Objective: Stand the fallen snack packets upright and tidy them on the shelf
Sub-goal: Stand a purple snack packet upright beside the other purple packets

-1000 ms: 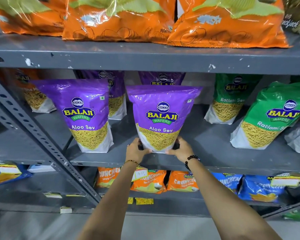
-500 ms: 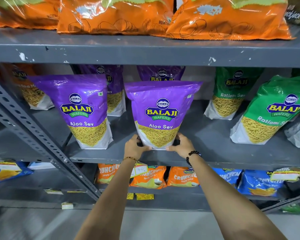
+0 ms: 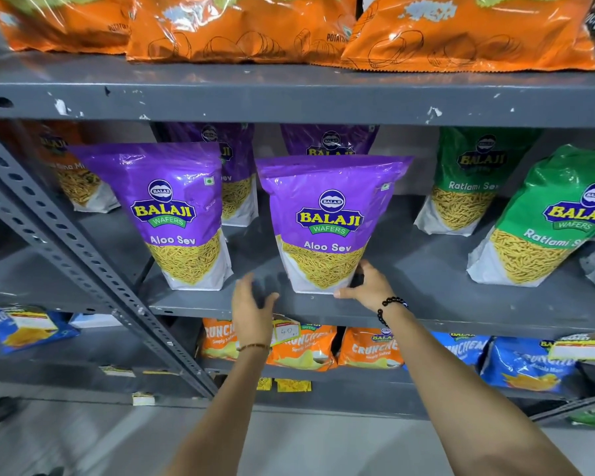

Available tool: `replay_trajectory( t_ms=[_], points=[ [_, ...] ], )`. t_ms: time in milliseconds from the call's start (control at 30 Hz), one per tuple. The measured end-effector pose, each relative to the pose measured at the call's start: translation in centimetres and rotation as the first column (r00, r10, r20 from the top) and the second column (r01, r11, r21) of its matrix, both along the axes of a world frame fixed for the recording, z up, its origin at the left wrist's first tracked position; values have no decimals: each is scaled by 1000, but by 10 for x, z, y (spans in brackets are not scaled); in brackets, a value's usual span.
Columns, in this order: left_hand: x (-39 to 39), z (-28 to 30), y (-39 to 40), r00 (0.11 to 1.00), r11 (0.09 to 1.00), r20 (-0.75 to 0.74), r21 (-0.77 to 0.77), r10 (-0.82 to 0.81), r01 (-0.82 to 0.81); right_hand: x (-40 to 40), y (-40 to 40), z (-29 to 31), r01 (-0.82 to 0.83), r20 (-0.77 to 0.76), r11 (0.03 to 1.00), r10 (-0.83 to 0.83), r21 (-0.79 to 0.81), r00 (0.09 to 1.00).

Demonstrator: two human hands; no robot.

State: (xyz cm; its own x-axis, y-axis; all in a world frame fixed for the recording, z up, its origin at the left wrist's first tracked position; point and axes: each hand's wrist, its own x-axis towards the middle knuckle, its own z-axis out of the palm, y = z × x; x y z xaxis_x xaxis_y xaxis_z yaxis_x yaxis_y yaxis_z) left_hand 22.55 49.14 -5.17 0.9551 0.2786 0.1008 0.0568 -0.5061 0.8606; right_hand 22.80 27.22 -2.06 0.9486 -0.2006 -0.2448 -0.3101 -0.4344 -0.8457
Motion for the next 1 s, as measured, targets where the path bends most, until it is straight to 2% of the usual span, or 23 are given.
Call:
replay_trajectory(
  t_ms=[67, 133, 167, 267, 400, 1000],
  points=[
    [-2, -1, 23, 974, 975, 62, -48, 218, -215, 0, 0, 0, 1, 5, 1000, -1, -5, 1000],
    [7, 2, 50, 935, 934, -27, -48, 353, -354, 0, 0, 1, 2, 10, 1000, -2, -3, 1000],
    [12, 3, 63, 927, 929, -80, -31, 367, -370, 0, 0, 1, 2, 12, 1000, -2, -1, 1000],
    [28, 9, 85, 936, 947, -142, 47, 321, -318, 0, 0, 1, 5, 18, 1000, -5, 2, 1000],
    [42, 12, 90, 937, 955, -185, 76, 295, -286, -1, 0, 2, 6, 25, 1000, -6, 9, 1000],
    [43, 8, 93, 922, 943, -199, 34, 331, -331, 0, -2, -3, 7, 16, 1000, -7, -1, 1000]
  ],
)
